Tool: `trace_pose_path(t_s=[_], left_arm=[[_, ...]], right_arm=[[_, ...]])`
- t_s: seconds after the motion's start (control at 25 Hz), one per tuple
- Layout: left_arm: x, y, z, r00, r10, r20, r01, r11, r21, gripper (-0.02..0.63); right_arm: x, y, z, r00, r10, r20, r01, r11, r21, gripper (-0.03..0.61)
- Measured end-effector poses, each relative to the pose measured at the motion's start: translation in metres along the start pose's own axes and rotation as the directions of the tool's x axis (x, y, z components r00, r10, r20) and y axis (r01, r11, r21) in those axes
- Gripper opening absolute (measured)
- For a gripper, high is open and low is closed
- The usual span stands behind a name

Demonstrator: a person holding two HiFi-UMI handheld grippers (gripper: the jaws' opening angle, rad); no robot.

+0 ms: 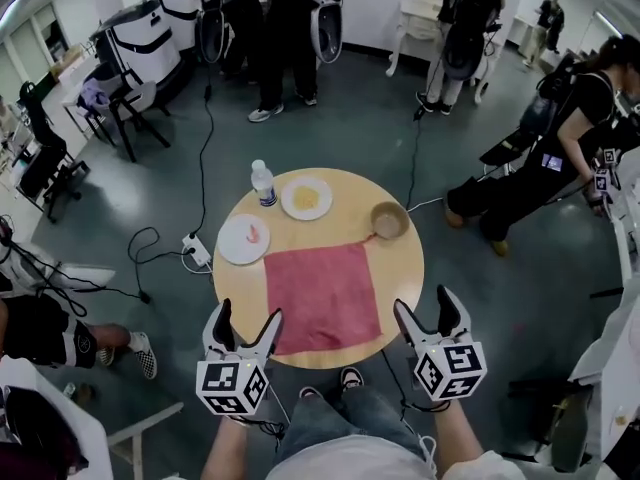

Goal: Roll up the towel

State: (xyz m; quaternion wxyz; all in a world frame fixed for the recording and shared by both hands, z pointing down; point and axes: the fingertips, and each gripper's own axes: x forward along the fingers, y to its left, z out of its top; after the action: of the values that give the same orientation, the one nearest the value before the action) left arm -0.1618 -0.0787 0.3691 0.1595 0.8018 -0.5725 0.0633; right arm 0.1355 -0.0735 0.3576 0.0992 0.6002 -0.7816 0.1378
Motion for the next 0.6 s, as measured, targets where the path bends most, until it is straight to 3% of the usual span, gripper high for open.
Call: trace_pose_path(t_s=[0.16, 0.28, 0.4, 0.6], left_arm=[[0.008, -0.009, -0.025, 0.992, -0.081, -0.101, 0.088, 0.994, 0.058, 0.414], [0.006, -0.01, -0.058, 0.964, -0.126, -0.234, 0.155, 0.982, 0.108, 0.398], [0.003, -0.024, -0.091, 0.911, -0.222, -0.347, 0.282, 0.95, 0.132, 0.372], [-0.009, -0.052, -0.136, 0.783, -0.325, -0.53, 0.494, 0.843, 0.212, 0.333]], right_arm=[[0.01, 0.007, -0.018, 0.992, 0.098, -0.081, -0.102, 0.993, -0.053, 0.313], [0.016, 0.017, -0.047, 0.972, 0.163, -0.169, -0.177, 0.982, -0.069, 0.241], [0.019, 0.023, -0.072, 0.946, 0.214, -0.243, -0.245, 0.964, -0.105, 0.241], [0.02, 0.042, -0.106, 0.874, 0.347, -0.339, -0.418, 0.894, -0.162, 0.238]])
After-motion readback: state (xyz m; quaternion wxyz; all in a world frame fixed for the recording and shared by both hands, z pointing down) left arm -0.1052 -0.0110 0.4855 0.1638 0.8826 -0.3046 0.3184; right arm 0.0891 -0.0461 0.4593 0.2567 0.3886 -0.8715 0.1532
